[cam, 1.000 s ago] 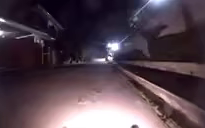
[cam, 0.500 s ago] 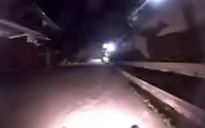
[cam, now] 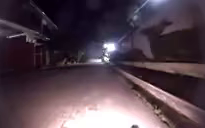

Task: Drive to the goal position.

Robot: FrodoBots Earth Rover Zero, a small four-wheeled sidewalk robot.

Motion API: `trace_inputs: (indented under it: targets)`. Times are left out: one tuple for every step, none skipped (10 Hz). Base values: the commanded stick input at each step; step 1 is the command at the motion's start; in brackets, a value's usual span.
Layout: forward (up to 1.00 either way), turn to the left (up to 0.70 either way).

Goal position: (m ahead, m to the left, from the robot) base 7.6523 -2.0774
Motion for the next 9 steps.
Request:
trace_inputs:
  targets:
    - [0.70, 0.00]
    - [0.70, 0.00]
    - [0.70, 0.00]
    - [0.70, 0.00]
    - [0.70, 0.00]
    - [0.70, 0.00]
    - [0.70, 0.00]
    - [0.70, 0.00]
    - [0.70, 0.00]
